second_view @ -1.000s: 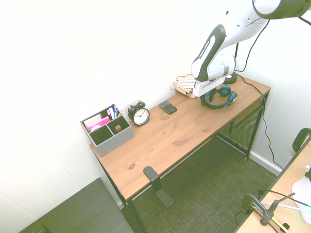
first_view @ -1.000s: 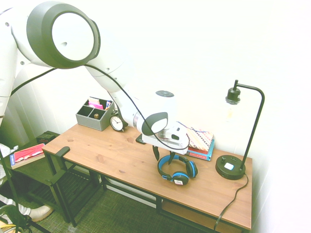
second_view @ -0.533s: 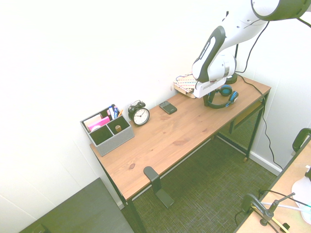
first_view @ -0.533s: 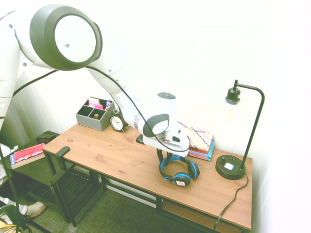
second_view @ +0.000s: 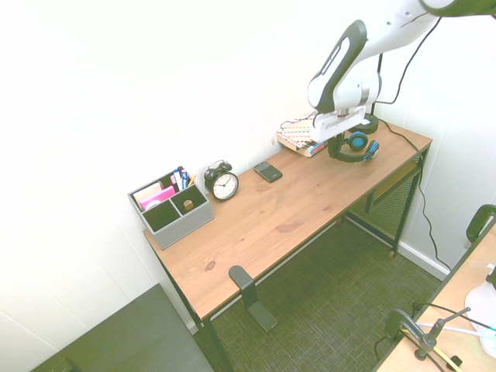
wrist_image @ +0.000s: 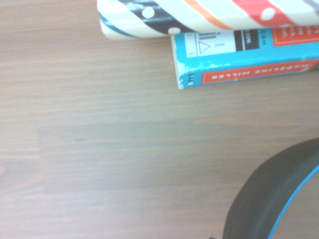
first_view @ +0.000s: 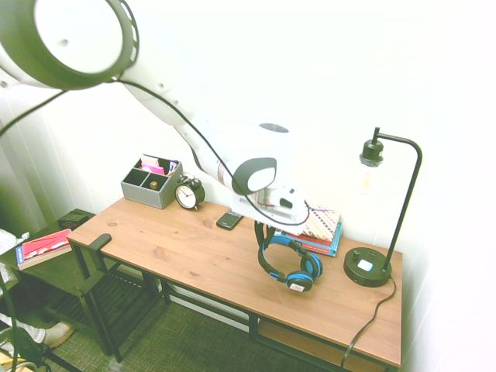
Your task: Hang the headphone
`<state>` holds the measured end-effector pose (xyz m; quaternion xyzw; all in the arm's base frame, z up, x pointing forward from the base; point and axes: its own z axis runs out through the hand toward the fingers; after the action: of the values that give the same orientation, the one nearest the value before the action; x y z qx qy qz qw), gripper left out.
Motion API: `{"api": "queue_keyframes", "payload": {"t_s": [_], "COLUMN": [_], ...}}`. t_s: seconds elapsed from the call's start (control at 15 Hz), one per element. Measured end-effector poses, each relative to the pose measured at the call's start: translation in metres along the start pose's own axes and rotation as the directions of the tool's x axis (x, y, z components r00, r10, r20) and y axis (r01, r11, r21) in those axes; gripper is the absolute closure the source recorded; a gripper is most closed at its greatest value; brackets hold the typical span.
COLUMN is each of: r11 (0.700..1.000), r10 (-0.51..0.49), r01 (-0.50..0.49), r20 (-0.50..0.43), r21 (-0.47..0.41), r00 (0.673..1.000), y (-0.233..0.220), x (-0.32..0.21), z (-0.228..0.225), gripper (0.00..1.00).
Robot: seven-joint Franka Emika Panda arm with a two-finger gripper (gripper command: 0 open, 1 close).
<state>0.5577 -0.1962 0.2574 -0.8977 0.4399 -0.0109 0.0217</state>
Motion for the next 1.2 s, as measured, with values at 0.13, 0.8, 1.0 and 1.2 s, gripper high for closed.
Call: {"api": "queue_keyframes", "payload": {"t_s": [0.13,0.8,1.0,1.2], "r11": [0.999,0.948,0.945,0.946], "r10": [-0.036,-0.31,-0.325,-0.325], "r01": [0.036,0.312,0.325,0.325], "r20": [0.012,0.038,0.008,-0.011], "r21": [-0.019,-0.055,-0.026,0.003], "r00": [0.999,0.95,0.946,0.946], "y": [-0.01,-0.095,-0.098,-0.1], "x": [-0.026,-0.357,-0.439,-0.491], "z": [-0.052,-0.087,-0.056,-0.009], "gripper": [1.0,1.0,1.0,1.0]}}
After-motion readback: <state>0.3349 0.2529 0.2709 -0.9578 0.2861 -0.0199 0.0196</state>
